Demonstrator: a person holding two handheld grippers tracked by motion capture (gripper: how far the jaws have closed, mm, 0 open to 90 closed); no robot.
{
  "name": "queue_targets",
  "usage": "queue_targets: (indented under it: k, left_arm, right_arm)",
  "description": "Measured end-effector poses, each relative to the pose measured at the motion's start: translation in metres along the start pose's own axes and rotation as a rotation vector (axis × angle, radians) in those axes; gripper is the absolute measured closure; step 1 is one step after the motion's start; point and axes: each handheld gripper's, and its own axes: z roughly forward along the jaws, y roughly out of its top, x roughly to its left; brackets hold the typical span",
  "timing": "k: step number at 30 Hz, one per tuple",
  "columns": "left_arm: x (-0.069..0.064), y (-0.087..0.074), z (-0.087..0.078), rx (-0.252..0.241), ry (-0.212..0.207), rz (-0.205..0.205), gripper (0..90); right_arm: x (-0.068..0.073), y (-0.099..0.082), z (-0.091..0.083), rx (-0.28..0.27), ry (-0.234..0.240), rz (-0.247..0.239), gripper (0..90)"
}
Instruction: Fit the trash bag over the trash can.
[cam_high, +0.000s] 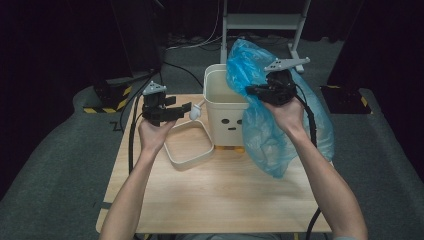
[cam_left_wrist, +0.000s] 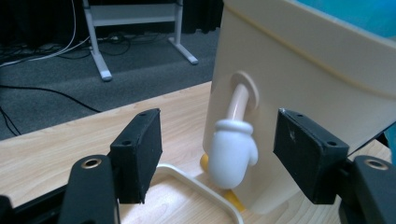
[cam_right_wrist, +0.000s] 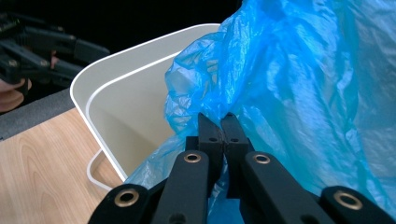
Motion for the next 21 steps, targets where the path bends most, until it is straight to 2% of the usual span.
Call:
queue_targets:
  k: [6, 11, 21]
  left_arm:
    - [-0.005, 0.012, -0.002, -0.015, -0.015, 0.003, 33.1]
    - [-0.012, 0.024, 0.000, -0.011, -0.016, 0.034, 32.9]
    - [-0.026, 0.045, 0.007, -0.021, -0.046, 0.053, 33.1]
  right_arm:
    - [0.002, 0.000, 0.005, 0.028, 0.014, -0.010, 89.8]
    - [0.003, 0.000, 0.010, 0.054, 0.023, -0.014, 89.8]
    - [0.004, -0.001, 0.015, 0.104, 0.037, -0.016, 89.7]
